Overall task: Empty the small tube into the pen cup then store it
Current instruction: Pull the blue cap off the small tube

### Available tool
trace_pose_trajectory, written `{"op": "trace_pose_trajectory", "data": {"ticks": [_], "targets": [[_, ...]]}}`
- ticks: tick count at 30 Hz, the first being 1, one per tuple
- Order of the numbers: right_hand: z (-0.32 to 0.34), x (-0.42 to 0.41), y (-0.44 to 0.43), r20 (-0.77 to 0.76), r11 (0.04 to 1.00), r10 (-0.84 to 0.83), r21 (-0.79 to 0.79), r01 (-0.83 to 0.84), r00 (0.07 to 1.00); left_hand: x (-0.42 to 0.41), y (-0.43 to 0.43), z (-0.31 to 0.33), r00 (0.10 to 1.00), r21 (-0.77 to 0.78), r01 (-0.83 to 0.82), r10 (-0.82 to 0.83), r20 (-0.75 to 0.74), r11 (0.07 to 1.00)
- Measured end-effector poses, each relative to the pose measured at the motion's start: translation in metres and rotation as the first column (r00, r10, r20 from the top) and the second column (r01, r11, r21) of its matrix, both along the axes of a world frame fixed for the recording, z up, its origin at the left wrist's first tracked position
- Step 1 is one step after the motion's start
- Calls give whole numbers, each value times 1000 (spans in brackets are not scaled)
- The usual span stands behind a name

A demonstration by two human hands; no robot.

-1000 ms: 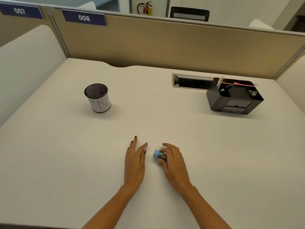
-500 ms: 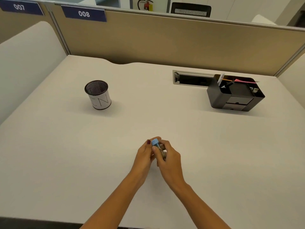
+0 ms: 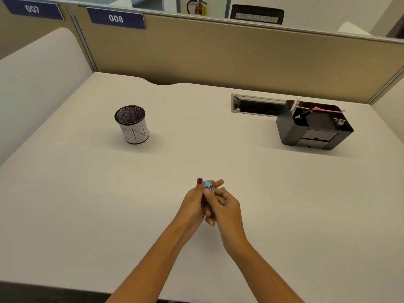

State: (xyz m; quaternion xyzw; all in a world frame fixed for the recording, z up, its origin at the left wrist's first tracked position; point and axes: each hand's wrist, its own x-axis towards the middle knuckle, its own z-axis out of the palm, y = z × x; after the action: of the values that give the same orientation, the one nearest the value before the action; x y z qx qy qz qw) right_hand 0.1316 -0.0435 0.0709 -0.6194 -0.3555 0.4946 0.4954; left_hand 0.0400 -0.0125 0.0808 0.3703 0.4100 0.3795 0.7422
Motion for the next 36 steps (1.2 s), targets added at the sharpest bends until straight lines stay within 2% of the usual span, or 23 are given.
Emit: {"op": "trace_pose_trajectory", "data": {"ticks": [7,11,17,21,31,36], "targets": [[-7,-10,-1,5,997,-73,-7,73,997,15,-1,0,967,-5,-141,137,-214,990],[-10,-14,0,-26,993,-113,-19,113,993,20,-2,-1,963,0,-192,188,-194,981],[-8,-14,3,-34,995,-102,-15,102,994,24,4,3,950,-6,-224,217,-224,975],[-4,-15,1,-62,997,-80,5,80,995,23,8,6,954,-45,-244,232,-189,969],[8,-17,6,-110,999,-35,21,37,993,16,14,8,941,23,-256,254,-222,967],[11,-19,9,-119,998,-24,57,31,993,13,20,17,939,26,-289,288,-187,957]]}}
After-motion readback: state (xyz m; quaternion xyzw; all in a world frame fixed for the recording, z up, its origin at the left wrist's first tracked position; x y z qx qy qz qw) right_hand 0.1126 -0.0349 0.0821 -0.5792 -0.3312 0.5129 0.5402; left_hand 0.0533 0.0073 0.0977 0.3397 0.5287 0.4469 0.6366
